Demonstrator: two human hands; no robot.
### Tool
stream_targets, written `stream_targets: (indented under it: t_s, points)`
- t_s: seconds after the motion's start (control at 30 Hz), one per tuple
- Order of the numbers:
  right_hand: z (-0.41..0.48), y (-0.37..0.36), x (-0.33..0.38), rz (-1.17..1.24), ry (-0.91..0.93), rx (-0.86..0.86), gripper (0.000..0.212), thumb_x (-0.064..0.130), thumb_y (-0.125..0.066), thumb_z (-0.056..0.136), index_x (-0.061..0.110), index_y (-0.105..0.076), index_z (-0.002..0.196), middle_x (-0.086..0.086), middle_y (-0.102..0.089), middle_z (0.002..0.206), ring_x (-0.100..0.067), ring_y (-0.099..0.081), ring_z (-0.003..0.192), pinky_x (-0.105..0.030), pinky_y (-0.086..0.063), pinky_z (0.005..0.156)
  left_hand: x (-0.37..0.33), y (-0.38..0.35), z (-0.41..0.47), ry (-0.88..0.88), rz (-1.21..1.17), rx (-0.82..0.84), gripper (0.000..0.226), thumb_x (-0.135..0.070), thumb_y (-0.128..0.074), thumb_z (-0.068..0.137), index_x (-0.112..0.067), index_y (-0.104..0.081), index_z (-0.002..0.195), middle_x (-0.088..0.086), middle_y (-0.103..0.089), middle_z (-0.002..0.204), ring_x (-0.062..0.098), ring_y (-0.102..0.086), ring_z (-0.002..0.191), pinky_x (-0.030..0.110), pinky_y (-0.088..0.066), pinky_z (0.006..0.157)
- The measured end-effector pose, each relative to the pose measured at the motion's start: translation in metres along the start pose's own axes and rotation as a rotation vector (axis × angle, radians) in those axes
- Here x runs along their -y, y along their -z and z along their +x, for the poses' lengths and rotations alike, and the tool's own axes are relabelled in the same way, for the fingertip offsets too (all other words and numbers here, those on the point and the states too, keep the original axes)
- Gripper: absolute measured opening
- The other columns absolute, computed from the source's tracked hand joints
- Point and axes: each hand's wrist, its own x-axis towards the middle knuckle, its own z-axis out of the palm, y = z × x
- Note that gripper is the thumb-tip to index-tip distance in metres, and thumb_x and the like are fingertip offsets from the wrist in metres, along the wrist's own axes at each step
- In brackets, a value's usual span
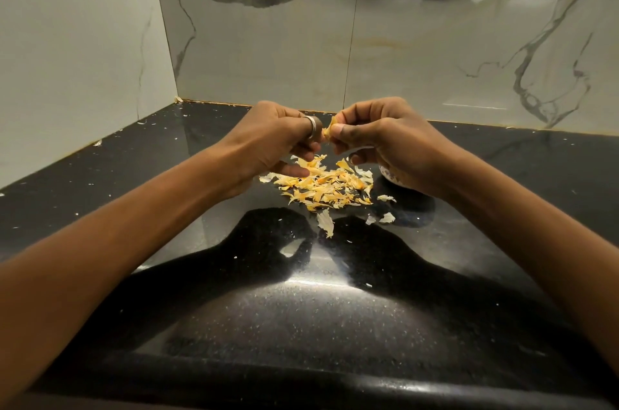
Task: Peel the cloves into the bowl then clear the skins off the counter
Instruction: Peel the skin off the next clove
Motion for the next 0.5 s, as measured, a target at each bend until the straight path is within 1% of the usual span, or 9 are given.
stream_targets:
  t_s: [0.13,0.23,0.33,0.43,0.5]
  points:
    - [0.0004,0.0007,-0.0002,-0.037,0.01,-0.042,0.01,0.007,-0.06,0.097,0.003,-0.069,0.098,-0.008,-0.071,0.087,-0.011,-0.068,0.078,-0.021,-0.052,0.065,0.001,-0.0007,0.0013,-0.137,0.107,-0.05,0.011,-0.011,-0.063,0.094,-0.012,-0.073,0.089,0.004,-0.071,0.084,0.009,-0.067,0.074,0.037,-0.062,0.069]
    - [0.0007,0.0011,-0.0002,-0.058,0.01,-0.055,0.011,0.007,-0.061,0.097,0.001,-0.069,0.101,-0.011,-0.071,0.09,-0.013,-0.069,0.08,-0.023,-0.053,0.066,0.0028,-0.0011,0.0016,-0.173,0.12,-0.057,0.007,-0.013,-0.067,0.093,-0.015,-0.073,0.09,0.004,-0.071,0.083,0.01,-0.068,0.075,0.039,-0.063,0.069]
    - [0.0006,0.0004,-0.0005,-0.084,0.009,-0.056,0.01,0.008,-0.062,0.096,0.003,-0.07,0.099,-0.009,-0.072,0.089,-0.012,-0.069,0.08,-0.022,-0.054,0.066,0.0051,-0.0008,0.0025,-0.213,0.164,-0.078,0.008,-0.012,-0.066,0.094,-0.015,-0.072,0.089,0.006,-0.071,0.082,0.012,-0.068,0.073,0.038,-0.064,0.067]
    - [0.0009,-0.0015,-0.0011,-0.117,0.013,-0.049,0.008,0.01,-0.064,0.096,0.007,-0.071,0.096,-0.006,-0.073,0.087,-0.009,-0.07,0.078,-0.023,-0.054,0.067,0.0081,-0.0003,0.0039,-0.274,0.269,-0.114,0.01,-0.012,-0.065,0.095,-0.012,-0.072,0.088,0.009,-0.071,0.081,0.022,-0.071,0.075,0.037,-0.063,0.065]
    - [0.001,-0.003,-0.0014,-0.145,0.017,-0.047,0.008,0.01,-0.063,0.096,0.008,-0.071,0.095,-0.007,-0.073,0.087,-0.008,-0.069,0.076,-0.023,-0.054,0.066,0.0099,-0.0005,0.0046,-0.313,0.318,-0.132,0.011,-0.012,-0.065,0.094,-0.012,-0.073,0.086,0.01,-0.071,0.079,0.028,-0.071,0.075,0.038,-0.063,0.063]
